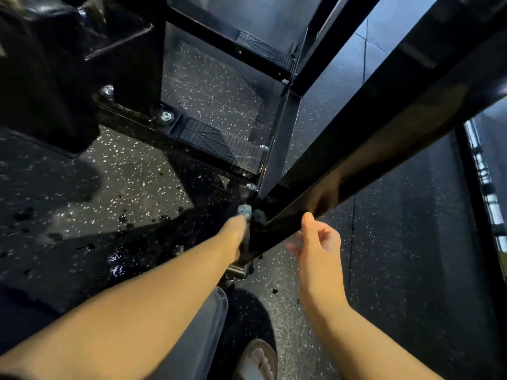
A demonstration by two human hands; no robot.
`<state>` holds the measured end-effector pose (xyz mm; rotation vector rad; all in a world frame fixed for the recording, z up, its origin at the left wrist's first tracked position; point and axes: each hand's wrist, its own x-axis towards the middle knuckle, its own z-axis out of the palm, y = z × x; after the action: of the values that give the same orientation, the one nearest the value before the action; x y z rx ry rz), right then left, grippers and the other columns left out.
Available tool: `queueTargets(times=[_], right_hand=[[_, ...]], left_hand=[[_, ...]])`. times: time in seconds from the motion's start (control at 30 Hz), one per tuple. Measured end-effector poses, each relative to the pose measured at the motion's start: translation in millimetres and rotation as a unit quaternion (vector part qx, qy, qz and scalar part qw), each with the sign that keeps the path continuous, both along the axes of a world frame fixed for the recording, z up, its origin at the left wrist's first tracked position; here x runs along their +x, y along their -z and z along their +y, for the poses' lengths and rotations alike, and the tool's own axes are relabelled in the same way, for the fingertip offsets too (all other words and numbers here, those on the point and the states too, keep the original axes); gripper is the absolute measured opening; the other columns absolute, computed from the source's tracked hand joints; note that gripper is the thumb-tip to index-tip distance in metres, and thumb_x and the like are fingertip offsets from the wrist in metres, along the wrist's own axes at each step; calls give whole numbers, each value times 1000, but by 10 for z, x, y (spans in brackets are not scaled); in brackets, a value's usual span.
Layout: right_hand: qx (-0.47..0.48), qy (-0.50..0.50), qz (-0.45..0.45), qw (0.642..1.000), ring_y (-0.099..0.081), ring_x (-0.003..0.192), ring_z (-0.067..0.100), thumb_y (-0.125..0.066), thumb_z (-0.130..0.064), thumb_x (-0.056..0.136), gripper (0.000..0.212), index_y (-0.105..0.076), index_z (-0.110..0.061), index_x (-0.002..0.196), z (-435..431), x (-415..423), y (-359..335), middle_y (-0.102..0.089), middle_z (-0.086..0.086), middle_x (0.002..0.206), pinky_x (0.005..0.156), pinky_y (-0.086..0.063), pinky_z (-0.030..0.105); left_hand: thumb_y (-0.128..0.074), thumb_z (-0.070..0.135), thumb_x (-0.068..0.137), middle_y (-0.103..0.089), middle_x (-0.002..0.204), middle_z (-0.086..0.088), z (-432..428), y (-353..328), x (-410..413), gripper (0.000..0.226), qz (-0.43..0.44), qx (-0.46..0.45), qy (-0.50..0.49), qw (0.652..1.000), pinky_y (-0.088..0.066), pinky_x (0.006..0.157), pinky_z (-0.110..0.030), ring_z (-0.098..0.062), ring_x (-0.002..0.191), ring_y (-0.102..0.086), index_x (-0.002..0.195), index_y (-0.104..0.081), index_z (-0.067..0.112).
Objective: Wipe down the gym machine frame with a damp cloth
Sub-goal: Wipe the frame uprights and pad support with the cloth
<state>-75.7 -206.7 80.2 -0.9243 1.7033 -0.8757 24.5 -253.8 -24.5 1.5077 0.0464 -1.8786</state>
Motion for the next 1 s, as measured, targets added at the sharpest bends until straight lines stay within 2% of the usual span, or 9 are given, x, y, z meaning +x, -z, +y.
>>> queueTargets(times=[0.13, 0.27, 0.43, 0.57, 0.7, 0.77, 0.83, 0.9, 1.0], right_hand=[[7, -53, 10, 999, -57, 75, 8, -54, -24, 95, 11, -54, -16, 88, 226, 229, -36, -56, -4, 79, 77, -46, 25], [-93, -157, 24, 983, -37, 128, -5, -47, -23, 99, 32, -39, -38, 125, 24, 758, 40, -40, -20, 138, 104, -29, 9], [-121, -158, 122, 972, 11, 145, 3, -42, -50, 96, 62, -15, -38, 150, -778, 1159, 408, 7, -17, 159, 120, 3, 35], [-87, -61, 4, 994, -21, 142, 11, -56, -40, 94, 50, -42, -32, 141, -1152, 1343, 867, -21, -10, 155, 116, -23, 36], [-69, 118, -23, 990, -55, 111, 18, -49, -21, 99, 24, -58, -16, 120, -1393, 1481, 1041, -58, 3, 121, 97, -42, 31], [-122, 177, -5, 977, -56, 112, 24, -47, -22, 100, 26, -59, -12, 121, -1591, 1464, 1056, -63, 8, 117, 99, -39, 33], [-140, 147, 118, 972, -45, 128, 26, -44, -26, 101, 31, -58, -16, 127, -1816, 1425, 1116, -61, 10, 127, 113, -19, 38], [-79, 11, 304, 949, -16, 145, 29, -36, -37, 102, 41, -47, -26, 140, -1998, 1445, 1288, -41, 4, 150, 116, 3, 43], [36, -195, 485, 852, 13, 145, 40, -16, -54, 100, 59, -10, -30, 153, -2098, 1542, 1599, 1, 3, 162, 115, 12, 51]], left_hand=[[-39, 28, 100, -68, 99, -17, -224, -390, 265, 37, 69, -105, 25, 992, -55, 77, -32, -28, 89, -65, 112, -62, 2], [-41, 31, 99, -69, 69, -11, -431, -621, 662, 34, 44, -138, 35, 989, -53, 58, -27, -22, 60, -65, 95, -62, 4], [-39, 30, 98, -73, 81, -6, -601, -660, 954, 36, 15, -177, 58, 982, -51, 67, -29, -16, 67, -70, 92, -68, 10], [-26, 55, 96, -64, 119, -14, -746, -447, 1096, 65, 36, -174, 57, 982, -44, 95, -40, -28, 109, -61, 117, -62, 5], [-19, 59, 96, -67, 108, -10, -868, -231, 1193, 68, -56, -175, 124, 975, -41, 95, -41, -27, 112, -56, 104, -63, 7], [-23, 45, 101, -64, 113, -6, -973, -146, 1333, 49, -257, -186, 138, 938, -37, 99, -38, -24, 117, -51, 101, -60, 12], [-29, 29, 102, -55, 131, -7, -1039, -16, 1582, 34, -470, -211, 228, 826, -33, 102, -33, -24, 122, -46, 119, -55, 15], [-35, 19, 100, -38, 147, -7, -1088, 163, 1833, 39, -547, -224, 331, 736, -25, 111, -32, -26, 136, -32, 138, -43, 16], [-39, 11, 98, -7, 159, -2, -1118, 438, 1984, 54, -560, -216, 404, 690, -2, 117, -30, -22, 146, 4, 149, -22, 16]])
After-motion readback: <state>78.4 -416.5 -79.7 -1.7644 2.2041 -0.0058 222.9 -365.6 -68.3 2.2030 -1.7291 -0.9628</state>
